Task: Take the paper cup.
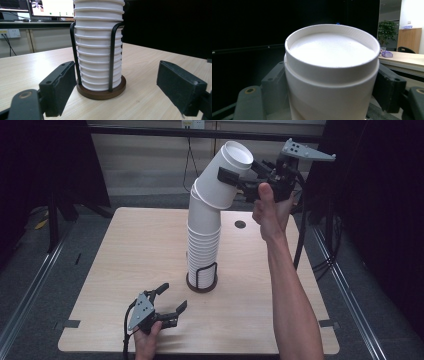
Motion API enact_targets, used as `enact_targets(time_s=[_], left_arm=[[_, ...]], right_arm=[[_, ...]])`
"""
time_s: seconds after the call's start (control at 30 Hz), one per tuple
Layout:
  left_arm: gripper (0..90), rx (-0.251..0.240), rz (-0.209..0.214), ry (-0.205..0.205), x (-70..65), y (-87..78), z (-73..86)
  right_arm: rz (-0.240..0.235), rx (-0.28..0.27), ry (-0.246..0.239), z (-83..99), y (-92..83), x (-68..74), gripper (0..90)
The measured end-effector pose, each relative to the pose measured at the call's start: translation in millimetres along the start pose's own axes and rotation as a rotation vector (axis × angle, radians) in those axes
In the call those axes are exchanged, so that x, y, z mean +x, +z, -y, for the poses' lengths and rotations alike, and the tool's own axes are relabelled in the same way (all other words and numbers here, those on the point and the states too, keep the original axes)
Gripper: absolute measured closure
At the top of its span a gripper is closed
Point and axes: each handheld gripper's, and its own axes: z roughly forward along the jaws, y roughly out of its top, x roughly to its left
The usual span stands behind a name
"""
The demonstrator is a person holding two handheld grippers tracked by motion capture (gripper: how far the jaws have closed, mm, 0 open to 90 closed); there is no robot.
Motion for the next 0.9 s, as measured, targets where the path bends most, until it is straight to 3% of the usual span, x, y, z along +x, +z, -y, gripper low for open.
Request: enact_targets(time_s=[0.8, 0.83, 0.9], left_arm=[[15.7, 0.006, -0.004, -0.005, 0.2, 0.2, -0.2], [15.7, 0.012, -0.002, 0.022, 2.4, 0.1, -0.8], [15.7, 0.006, -0.008, -0.013, 0.6, 0.9, -0.3]], right_arm=[[0.089, 0.027, -0.024, -4.6, -37.1, -5.2, 24.3], [0.092, 0.024, -0.02, -4.0, -39.0, -5.5, 24.3], [0.099, 0.03, -0.015, -1.6, -43.4, -7.7, 24.3]])
